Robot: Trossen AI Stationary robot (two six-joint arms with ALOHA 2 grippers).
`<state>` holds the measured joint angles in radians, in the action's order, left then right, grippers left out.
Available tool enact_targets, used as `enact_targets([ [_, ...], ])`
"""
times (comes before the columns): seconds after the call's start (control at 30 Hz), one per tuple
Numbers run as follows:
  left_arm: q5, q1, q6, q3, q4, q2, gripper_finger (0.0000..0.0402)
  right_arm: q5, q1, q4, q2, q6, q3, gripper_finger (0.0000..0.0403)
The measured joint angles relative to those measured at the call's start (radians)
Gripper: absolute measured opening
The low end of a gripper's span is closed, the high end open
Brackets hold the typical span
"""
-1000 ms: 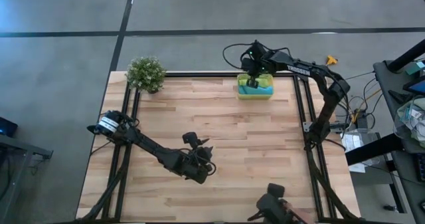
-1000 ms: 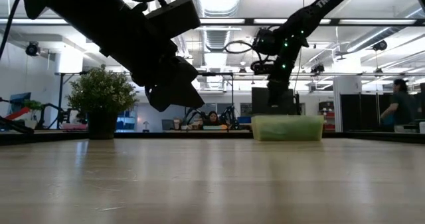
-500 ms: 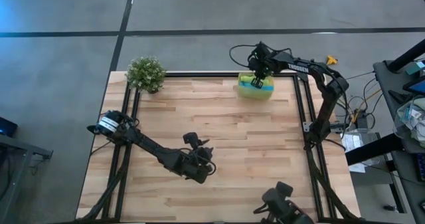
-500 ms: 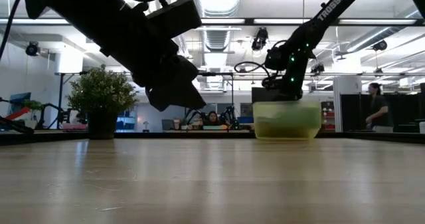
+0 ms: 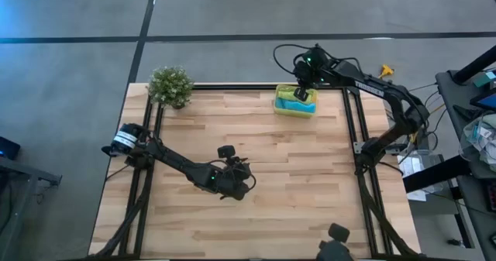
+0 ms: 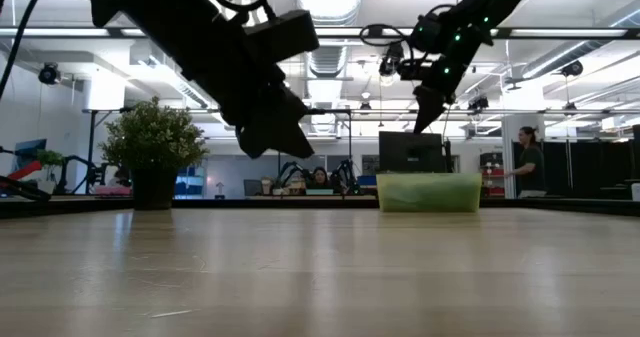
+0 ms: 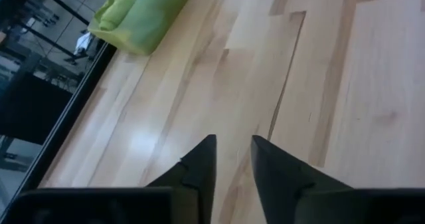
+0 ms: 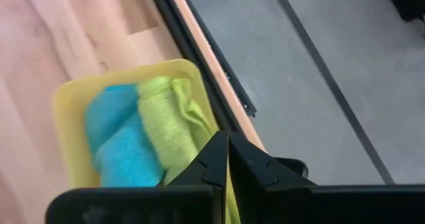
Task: Roll microfiber towels into tight, uniform cylinder then place into a basket
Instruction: Adjust the yellow bin
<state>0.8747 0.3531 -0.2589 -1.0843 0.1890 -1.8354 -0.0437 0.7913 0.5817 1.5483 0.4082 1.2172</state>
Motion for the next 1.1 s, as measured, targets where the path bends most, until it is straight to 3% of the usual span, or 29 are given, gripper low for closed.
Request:
enact_targets([
  [0.2, -0.002, -0.008, 0.060, 0.000, -0.010, 0.046, 0.0041, 0.004, -0.036, 0.006, -0.077, -0.032, -0.076, 0.0009],
  [0.33, -0.010, -0.012, 0.063, 0.000, -0.027, 0.060, 0.0024, 0.105, -0.057, -0.015, -0.064, -0.037, -0.156, 0.0009],
  [0.5, -0.015, -0.011, 0.067, 0.000, -0.023, 0.062, 0.0015, 0.129, -0.110, -0.270, -0.006, -0.004, -0.233, 0.0009],
  [0.67, -0.018, -0.006, 0.062, 0.000, -0.023, 0.068, 0.0015, 0.130, -0.169, -0.466, 0.100, 0.006, -0.203, 0.0009],
  [0.9, -0.025, 0.005, 0.055, 0.005, -0.022, 0.068, 0.0015, 0.116, -0.237, -0.269, 0.300, 0.019, -0.024, 0.0009],
  [1.1, -0.037, 0.010, 0.029, 0.016, -0.021, 0.068, 0.0015, -0.122, -0.246, -0.033, 0.384, 0.006, 0.073, 0.0009],
])
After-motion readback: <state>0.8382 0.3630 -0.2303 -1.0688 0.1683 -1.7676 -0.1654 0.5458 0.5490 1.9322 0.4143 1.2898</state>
